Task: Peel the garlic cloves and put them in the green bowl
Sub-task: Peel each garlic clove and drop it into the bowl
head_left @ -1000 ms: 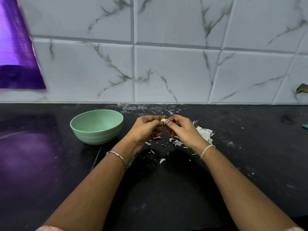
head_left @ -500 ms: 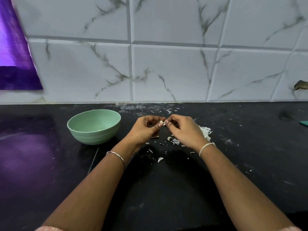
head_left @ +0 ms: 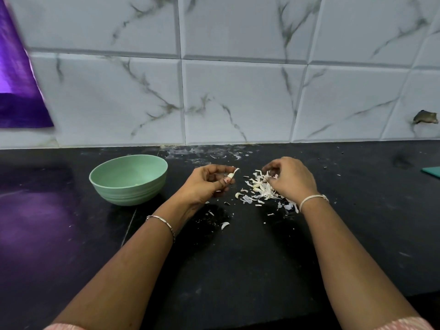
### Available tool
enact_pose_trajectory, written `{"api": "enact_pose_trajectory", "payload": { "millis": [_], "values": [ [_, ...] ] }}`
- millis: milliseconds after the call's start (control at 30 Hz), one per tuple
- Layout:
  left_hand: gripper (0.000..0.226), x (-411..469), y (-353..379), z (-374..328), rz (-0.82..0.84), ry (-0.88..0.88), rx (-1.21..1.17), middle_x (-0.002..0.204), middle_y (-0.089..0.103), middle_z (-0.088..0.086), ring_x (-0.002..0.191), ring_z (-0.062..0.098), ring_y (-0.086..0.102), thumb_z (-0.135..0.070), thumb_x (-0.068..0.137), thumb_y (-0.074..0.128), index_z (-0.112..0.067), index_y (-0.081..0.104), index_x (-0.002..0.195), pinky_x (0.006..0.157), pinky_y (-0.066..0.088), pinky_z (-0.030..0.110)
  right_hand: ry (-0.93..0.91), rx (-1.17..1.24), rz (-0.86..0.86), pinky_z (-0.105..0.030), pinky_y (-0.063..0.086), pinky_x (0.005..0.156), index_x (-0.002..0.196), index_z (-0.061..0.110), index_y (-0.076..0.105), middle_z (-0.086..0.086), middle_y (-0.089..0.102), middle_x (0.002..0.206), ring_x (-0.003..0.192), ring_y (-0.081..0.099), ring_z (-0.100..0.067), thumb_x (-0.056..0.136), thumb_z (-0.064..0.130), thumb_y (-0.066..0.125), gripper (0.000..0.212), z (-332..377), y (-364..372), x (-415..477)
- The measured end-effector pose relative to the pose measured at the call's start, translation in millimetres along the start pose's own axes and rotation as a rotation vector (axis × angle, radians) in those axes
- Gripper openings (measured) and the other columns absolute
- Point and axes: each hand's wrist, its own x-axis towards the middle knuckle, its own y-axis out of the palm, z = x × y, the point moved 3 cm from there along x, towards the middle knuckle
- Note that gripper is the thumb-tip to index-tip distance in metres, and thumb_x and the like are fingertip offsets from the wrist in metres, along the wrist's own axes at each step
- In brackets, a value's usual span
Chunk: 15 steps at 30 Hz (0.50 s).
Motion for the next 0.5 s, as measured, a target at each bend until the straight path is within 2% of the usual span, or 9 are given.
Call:
{"api": "enact_pose_trajectory", "payload": {
  "millis": [167, 233, 300, 400, 500],
  "values": [
    [0.016, 1, 1, 3, -0.011, -0.023, 0.005, 0.091, 0.074, 0.007, 0.071, 0.009, 0.066, -0.003, 0.089, 0.066, -0.015, 0.068, 0.1, 0.076, 0.056, 0.025, 0.003, 0.145, -0.002, -0.031, 0.054, 0.081, 0.092, 0.024, 0.074, 0.01, 0.072, 0.083, 0.082, 0.066, -0.011, 0.088, 0.005, 0.057, 0.025, -5, 1, 4],
    [0.015, 1, 3, 5, -0.027, -0.02, 0.015, 0.09, 0.074, 0.007, 0.072, 0.009, 0.066, -0.003, 0.089, 0.067, -0.015, 0.068, 0.098, 0.075, 0.056, 0.025, -0.014, 0.251, -0.011, -0.027, 0.053, 0.08, 0.09, 0.021, 0.073, 0.009, 0.07, 0.079, 0.076, 0.064, -0.007, 0.086, 0.009, 0.066, 0.014, 0, 2, 4],
    [0.015, 1, 4, 5, -0.053, -0.001, 0.014, 0.085, 0.073, 0.005, 0.069, 0.009, 0.066, -0.001, 0.088, 0.066, -0.013, 0.067, 0.096, 0.07, 0.056, 0.023, 0.004, 0.437, 0.006, -0.027, 0.054, 0.072, 0.08, 0.02, 0.071, 0.005, 0.069, 0.074, 0.068, 0.062, -0.007, 0.081, 0.016, 0.077, 0.007, 11, 5, 3],
    [0.016, 2, 5, 4, -0.088, 0.045, 0.025, 0.075, 0.071, 0.001, 0.068, 0.013, 0.065, -0.001, 0.087, 0.067, -0.014, 0.067, 0.096, 0.07, 0.054, 0.026, 0.084, 0.795, 0.177, -0.024, 0.052, 0.058, 0.079, 0.016, 0.072, -0.005, 0.067, 0.074, 0.065, 0.058, -0.012, 0.082, 0.023, 0.077, 0.009, 31, 15, -7],
    [0.022, 4, 4, 4, -0.096, 0.088, 0.071, 0.065, 0.069, -0.004, 0.066, 0.012, 0.066, -0.003, 0.084, 0.071, -0.019, 0.067, 0.099, 0.07, 0.055, 0.027, 0.114, 0.917, 0.249, -0.018, 0.049, 0.052, 0.079, 0.012, 0.073, -0.004, 0.068, 0.071, 0.06, 0.056, -0.011, 0.081, 0.016, 0.078, 0.006, 43, 21, -13]
  ]
}}
